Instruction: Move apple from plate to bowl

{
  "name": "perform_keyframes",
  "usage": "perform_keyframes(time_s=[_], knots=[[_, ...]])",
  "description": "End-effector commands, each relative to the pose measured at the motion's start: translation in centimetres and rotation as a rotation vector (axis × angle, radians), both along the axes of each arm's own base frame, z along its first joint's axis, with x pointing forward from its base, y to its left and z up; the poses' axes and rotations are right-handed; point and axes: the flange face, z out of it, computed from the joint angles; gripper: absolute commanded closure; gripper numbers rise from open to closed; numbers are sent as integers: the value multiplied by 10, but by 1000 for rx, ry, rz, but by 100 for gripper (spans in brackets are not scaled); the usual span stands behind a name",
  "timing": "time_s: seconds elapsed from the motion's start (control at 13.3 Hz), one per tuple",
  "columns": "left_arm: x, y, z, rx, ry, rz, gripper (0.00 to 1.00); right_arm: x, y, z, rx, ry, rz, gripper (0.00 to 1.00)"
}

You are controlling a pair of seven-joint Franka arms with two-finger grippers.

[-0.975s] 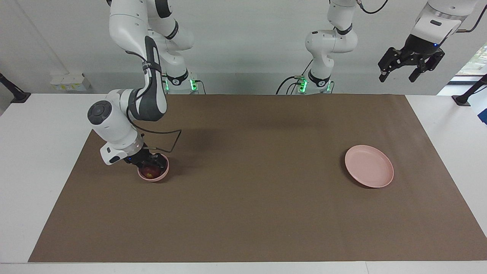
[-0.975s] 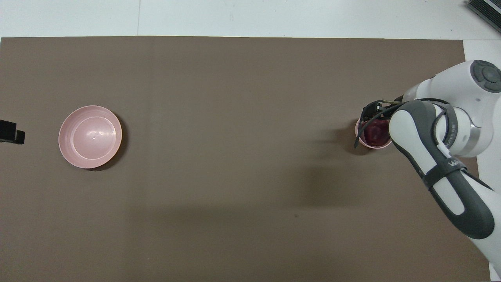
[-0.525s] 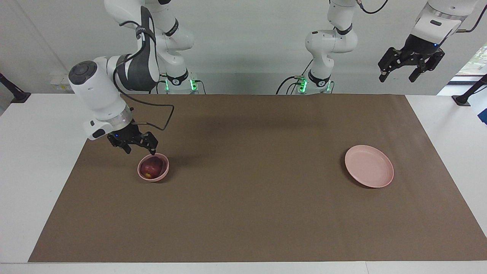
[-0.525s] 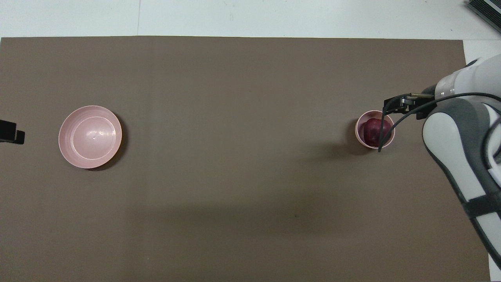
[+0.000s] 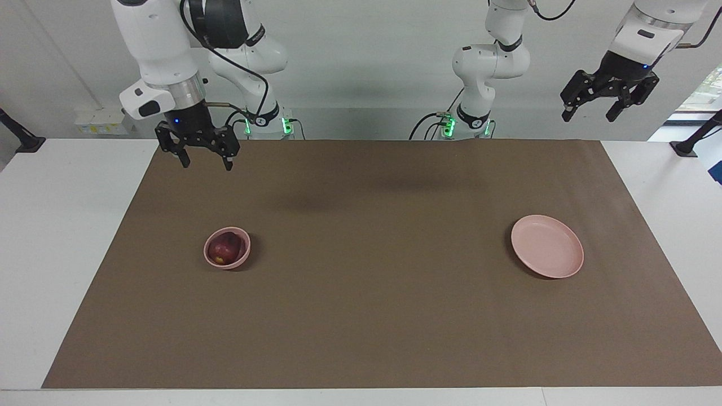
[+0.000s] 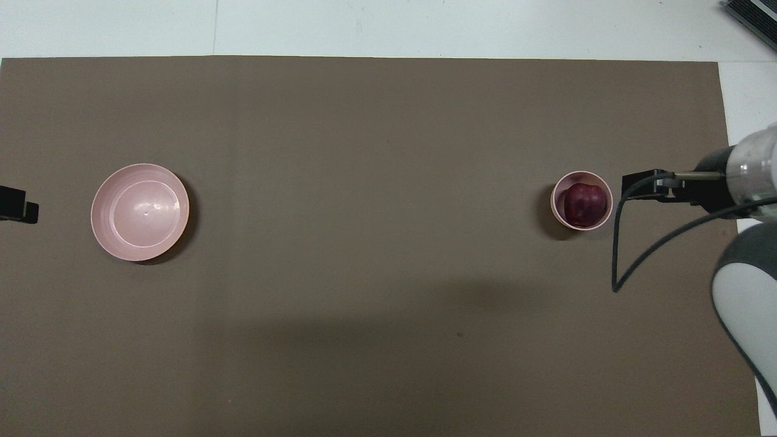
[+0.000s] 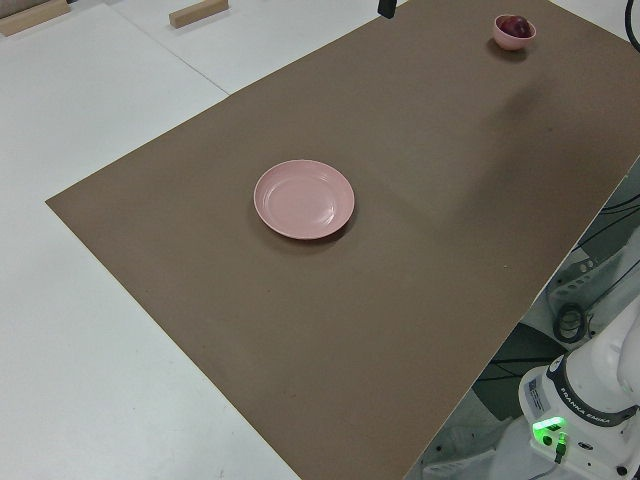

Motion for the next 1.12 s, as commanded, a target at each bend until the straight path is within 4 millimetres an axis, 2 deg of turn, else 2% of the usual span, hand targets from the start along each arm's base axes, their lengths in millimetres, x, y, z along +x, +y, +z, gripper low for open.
perform_keyframes(time_s=[0.0, 0.22, 0.97, 1.05], knots=[[-4, 3, 2, 13, 6, 0, 0, -19, -21, 43, -15, 17, 74, 0], [-4, 3, 1, 14, 8, 0, 0, -33, -37, 40, 3, 82, 87, 0], [-4, 3, 1, 14, 8, 0, 0, -34, -36, 40, -2, 105, 88, 0], [-4, 3, 1, 14, 8, 0, 0, -32, -37, 47, 3, 99, 86, 0]])
